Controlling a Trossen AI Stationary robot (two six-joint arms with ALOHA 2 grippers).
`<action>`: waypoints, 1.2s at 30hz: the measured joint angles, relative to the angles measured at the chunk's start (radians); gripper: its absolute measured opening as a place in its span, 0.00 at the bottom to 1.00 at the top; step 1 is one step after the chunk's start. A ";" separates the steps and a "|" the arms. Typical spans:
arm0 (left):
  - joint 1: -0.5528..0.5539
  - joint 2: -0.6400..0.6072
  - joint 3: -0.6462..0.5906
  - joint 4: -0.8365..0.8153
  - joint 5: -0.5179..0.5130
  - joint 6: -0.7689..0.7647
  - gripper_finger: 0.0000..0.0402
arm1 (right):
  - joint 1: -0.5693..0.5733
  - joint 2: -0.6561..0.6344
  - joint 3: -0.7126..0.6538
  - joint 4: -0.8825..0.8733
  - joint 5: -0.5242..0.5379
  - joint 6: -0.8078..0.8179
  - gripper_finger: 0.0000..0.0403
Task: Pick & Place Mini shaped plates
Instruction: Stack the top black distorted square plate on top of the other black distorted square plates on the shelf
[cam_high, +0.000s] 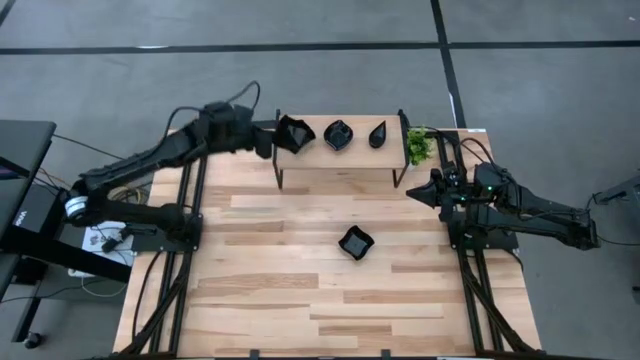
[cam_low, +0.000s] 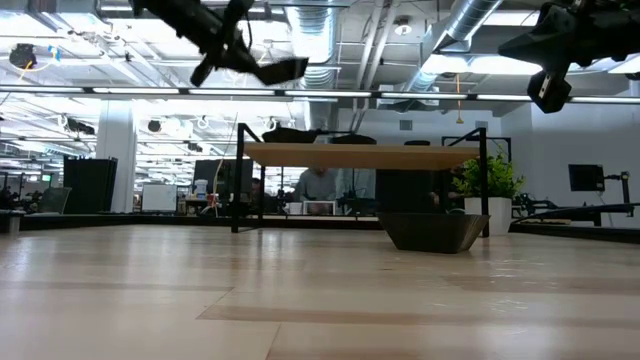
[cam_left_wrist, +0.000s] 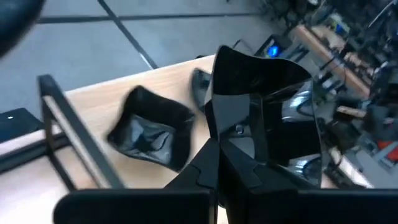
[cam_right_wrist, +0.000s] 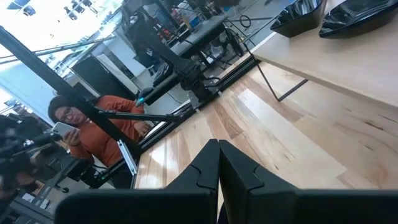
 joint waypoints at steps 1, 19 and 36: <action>0.036 0.011 0.000 -0.001 0.040 0.021 0.01 | 0.000 0.000 0.000 0.000 0.000 0.000 0.00; 0.176 0.411 0.445 -0.473 0.240 0.438 0.01 | -0.001 0.000 0.000 0.000 0.000 0.002 0.00; 0.263 0.505 0.501 -0.467 0.313 0.535 0.01 | -0.001 0.000 0.000 0.000 0.004 0.002 0.00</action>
